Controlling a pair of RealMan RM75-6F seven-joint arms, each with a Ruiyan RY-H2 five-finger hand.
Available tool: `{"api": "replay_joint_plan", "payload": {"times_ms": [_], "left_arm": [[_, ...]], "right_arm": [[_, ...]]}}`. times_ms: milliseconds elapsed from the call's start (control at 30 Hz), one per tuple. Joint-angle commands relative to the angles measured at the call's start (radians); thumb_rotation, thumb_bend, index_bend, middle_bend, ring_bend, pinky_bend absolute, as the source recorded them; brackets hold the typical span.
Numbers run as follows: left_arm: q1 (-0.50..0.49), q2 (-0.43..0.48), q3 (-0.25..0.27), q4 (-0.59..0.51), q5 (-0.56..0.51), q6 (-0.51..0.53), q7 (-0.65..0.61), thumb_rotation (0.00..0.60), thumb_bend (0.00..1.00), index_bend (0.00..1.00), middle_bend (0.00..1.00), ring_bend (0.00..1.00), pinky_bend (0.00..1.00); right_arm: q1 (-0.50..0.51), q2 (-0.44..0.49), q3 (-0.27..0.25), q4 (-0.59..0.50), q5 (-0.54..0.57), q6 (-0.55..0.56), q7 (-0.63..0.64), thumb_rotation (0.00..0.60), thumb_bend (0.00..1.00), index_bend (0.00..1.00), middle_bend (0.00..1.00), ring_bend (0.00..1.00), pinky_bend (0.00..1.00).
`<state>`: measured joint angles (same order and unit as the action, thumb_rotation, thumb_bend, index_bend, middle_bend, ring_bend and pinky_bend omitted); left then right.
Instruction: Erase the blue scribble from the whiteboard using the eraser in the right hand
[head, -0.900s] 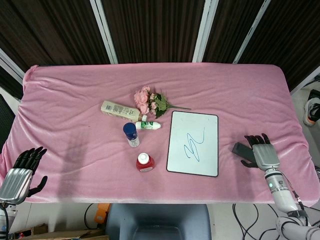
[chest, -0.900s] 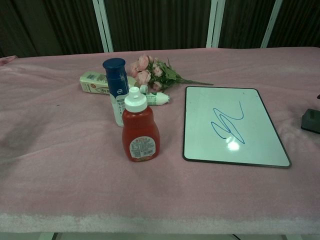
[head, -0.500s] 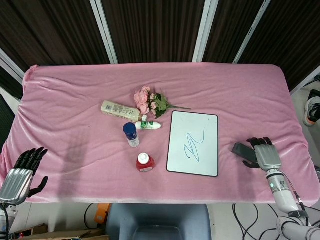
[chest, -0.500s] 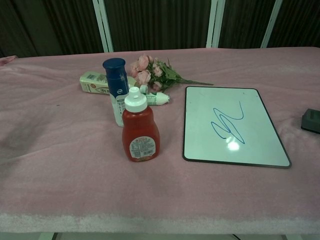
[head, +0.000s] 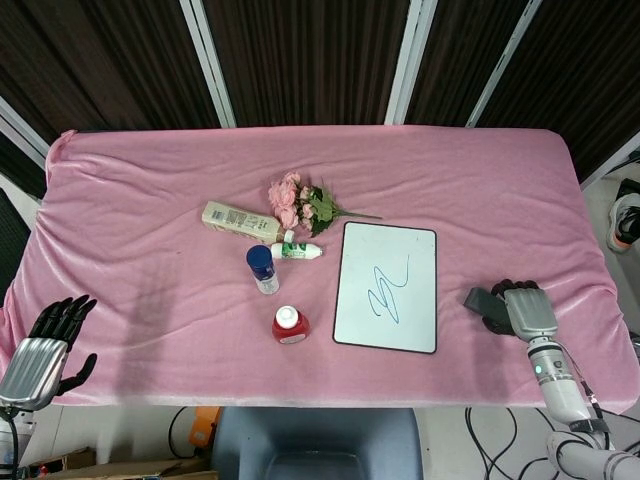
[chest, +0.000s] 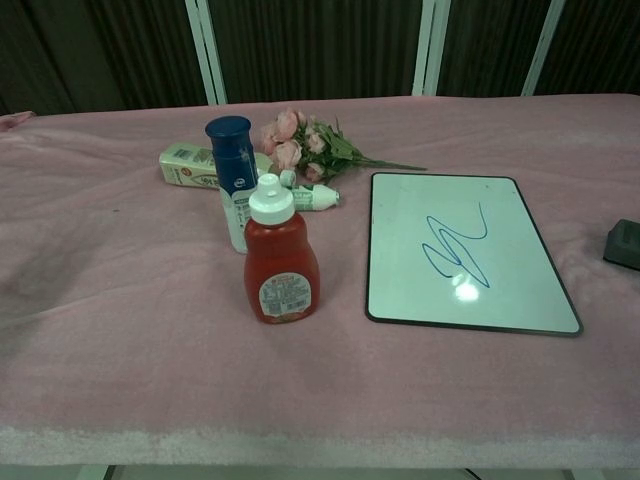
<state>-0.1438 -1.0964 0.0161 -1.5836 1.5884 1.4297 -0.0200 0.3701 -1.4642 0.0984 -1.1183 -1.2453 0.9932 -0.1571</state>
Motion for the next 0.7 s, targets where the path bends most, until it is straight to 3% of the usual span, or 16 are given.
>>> {"api": "replay_joint_plan", "payload": {"times_ms": [33, 400, 700], "left_arm": [[0.000, 0.000, 0.001, 0.001, 0.001, 0.000, -0.001, 0.600, 0.41, 0.00, 0.04, 0.01, 0.08], [0.001, 0.000, 0.001, 0.002, 0.002, 0.006, -0.005, 0.600, 0.42, 0.00, 0.04, 0.01, 0.08], [0.002, 0.000, 0.001, 0.004, 0.004, 0.010, -0.009, 0.600, 0.43, 0.00, 0.04, 0.01, 0.08]], "right_arm": [[-0.001, -0.003, 0.002, 0.001, 0.002, 0.005, -0.004, 0.600, 0.42, 0.57, 0.45, 0.42, 0.39], [0.003, -0.027, 0.018, 0.023, 0.024, 0.025, -0.045, 0.600, 0.43, 0.76, 0.59, 0.57, 0.51], [0.013, -0.036, 0.047, 0.013, -0.012, 0.113, -0.047, 0.600, 0.46, 0.90, 0.70, 0.69, 0.62]]}}
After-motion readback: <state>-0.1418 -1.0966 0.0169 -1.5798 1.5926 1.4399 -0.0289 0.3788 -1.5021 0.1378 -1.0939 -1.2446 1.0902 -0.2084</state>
